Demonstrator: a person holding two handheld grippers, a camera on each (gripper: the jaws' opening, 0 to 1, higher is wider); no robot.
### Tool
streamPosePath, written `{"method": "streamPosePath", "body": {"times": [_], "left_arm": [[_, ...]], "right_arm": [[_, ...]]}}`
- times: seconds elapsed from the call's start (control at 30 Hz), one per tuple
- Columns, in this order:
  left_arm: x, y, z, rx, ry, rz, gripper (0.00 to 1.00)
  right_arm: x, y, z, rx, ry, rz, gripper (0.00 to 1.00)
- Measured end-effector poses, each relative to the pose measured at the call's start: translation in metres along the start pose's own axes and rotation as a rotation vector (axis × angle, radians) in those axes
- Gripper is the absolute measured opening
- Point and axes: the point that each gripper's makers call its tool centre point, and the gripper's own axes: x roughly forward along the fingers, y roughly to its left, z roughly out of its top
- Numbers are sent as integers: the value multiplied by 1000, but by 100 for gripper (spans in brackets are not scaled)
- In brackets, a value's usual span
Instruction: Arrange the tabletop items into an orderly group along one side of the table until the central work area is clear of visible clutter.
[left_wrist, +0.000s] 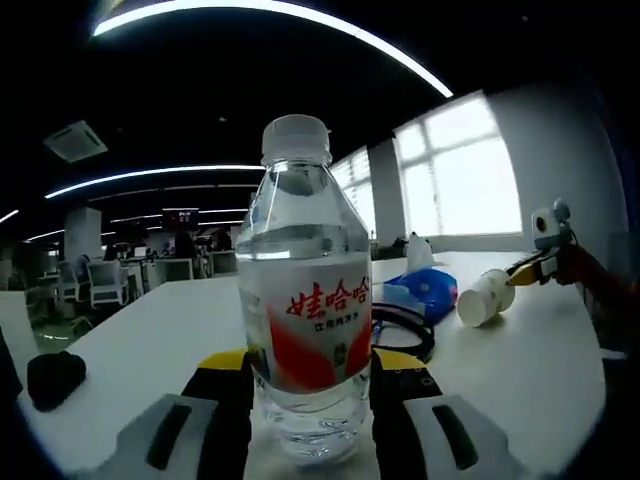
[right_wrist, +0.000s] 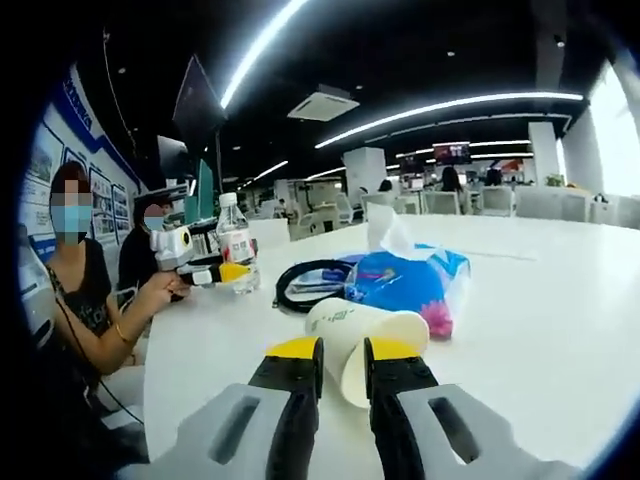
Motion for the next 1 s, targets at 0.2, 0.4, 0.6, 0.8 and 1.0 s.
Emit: {"method": "streamPosePath", "body": {"times": [0.2, 0.4, 0.6, 0.8, 1.0], "left_arm": [[9, 1, 0, 8, 31, -35, 45], [15, 3, 0, 7, 39, -54, 45], [15, 3, 0, 2, 14, -53, 45], [15, 3, 0, 1, 8, -49, 45], [14, 2, 0, -5, 4, -47, 45]], "right_arm": [[5, 5, 4, 21, -5, 34, 6], [7, 7, 7, 40, -18, 59, 1], [8, 9, 14, 47, -24, 83, 1], [8, 13, 32, -19, -16, 92, 1], [9, 23, 53, 37, -51, 129, 1]]}}
